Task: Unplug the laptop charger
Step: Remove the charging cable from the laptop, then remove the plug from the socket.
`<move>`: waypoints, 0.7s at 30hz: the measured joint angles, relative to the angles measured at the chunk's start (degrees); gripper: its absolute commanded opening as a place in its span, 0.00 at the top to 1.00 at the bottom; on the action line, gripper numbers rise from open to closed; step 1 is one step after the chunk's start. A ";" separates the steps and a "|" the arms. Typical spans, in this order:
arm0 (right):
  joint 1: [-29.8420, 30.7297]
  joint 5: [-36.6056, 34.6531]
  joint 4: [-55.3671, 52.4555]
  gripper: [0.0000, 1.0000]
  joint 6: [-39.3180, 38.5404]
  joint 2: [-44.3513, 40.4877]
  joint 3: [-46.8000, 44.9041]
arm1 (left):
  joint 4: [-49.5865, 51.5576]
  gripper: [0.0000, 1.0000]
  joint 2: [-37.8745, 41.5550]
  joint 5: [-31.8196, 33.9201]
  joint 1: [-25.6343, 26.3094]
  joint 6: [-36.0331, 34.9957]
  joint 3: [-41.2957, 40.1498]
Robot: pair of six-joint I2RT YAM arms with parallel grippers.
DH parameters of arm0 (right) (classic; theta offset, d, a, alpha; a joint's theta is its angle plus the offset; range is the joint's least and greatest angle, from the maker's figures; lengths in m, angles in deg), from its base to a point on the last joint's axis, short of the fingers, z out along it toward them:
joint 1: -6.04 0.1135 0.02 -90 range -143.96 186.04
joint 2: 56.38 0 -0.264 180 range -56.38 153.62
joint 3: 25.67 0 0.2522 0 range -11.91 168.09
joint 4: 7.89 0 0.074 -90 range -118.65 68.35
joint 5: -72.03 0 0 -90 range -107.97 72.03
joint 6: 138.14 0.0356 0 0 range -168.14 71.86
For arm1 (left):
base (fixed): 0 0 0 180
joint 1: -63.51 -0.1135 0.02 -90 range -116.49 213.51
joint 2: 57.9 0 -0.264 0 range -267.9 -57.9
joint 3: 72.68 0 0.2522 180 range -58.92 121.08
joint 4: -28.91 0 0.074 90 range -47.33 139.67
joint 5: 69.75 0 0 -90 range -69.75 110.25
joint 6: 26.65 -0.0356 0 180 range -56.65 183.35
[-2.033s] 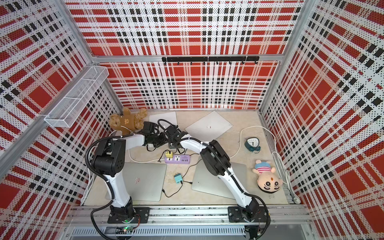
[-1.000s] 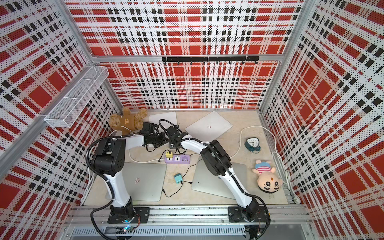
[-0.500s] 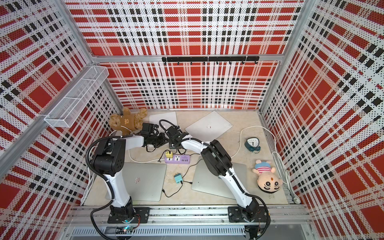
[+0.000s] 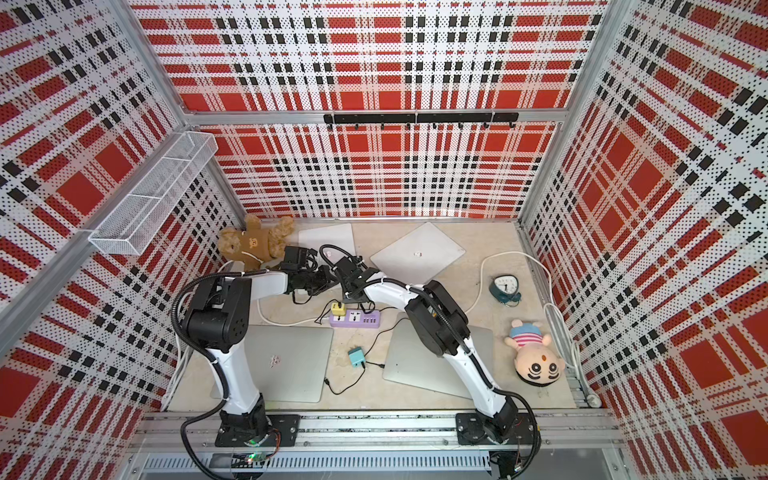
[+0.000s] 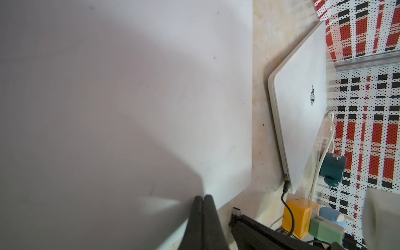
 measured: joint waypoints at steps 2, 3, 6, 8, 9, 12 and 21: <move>0.00 0.00 -0.02 0.85 -0.04 -0.96 -1.07 | 0.26 1.00 0.22 0.46 0.17 0.00 0.00; 0.00 0.02 0.00 0.82 -0.28 -1.51 -1.53 | 0.63 1.00 0.39 0.76 0.28 0.00 0.02; -0.04 0.00 0.02 0.78 -0.35 -3.30 -2.67 | 2.16 1.00 1.05 1.51 0.61 0.02 0.02; -0.02 0.02 0.11 0.76 -0.39 -4.83 -3.56 | 3.37 0.99 1.57 2.12 0.87 0.02 0.07; -0.02 0.02 0.20 0.75 -0.42 -5.70 -4.09 | 4.20 0.97 1.81 2.51 0.98 0.04 0.13; -0.02 0.02 0.68 0.71 -0.48 -8.44 -5.97 | 6.38 0.91 2.60 3.74 1.31 0.07 0.33; -0.02 0.02 3.76 0.69 -0.46 -15.50 -13.90 | 13.38 0.72 9.33 8.87 2.38 -0.09 1.92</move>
